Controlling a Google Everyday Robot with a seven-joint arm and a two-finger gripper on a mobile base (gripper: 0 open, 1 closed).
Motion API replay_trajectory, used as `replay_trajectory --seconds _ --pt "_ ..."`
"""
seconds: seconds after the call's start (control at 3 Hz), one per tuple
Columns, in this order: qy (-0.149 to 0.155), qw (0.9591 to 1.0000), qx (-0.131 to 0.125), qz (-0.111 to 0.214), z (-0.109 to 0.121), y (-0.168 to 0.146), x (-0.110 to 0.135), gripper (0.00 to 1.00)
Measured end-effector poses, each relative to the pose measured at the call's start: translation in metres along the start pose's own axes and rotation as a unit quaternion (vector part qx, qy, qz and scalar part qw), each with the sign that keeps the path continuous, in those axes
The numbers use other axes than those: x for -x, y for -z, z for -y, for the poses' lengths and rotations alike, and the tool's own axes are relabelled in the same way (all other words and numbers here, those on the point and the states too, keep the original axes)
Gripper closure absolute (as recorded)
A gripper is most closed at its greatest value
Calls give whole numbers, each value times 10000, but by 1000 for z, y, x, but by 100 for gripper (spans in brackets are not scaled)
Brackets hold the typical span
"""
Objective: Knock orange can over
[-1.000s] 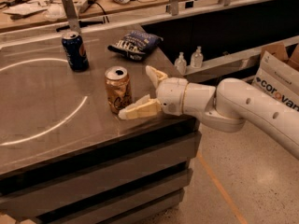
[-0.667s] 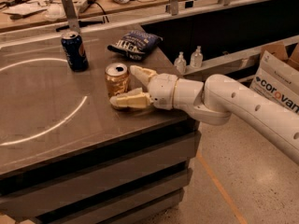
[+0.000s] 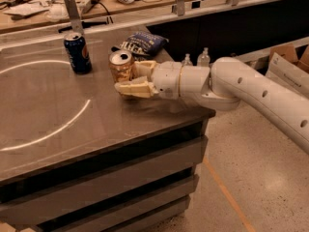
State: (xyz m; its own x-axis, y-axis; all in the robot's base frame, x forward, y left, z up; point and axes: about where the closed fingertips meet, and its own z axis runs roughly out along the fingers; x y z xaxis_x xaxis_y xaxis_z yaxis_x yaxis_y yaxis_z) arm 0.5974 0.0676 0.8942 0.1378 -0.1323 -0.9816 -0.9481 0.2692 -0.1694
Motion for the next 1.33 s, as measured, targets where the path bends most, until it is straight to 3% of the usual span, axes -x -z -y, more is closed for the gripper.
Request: replay_trajectory --seconds 0.33,0.67,1.0,1.33 --pt "873 9947 304 -449 6 11 28 93" --pt "1798 9766 645 -991 4 12 39 100" --pt "2340 9597 847 -1307 3 11 41 100" --pt "2665 9472 969 -1495 2 11 42 100"
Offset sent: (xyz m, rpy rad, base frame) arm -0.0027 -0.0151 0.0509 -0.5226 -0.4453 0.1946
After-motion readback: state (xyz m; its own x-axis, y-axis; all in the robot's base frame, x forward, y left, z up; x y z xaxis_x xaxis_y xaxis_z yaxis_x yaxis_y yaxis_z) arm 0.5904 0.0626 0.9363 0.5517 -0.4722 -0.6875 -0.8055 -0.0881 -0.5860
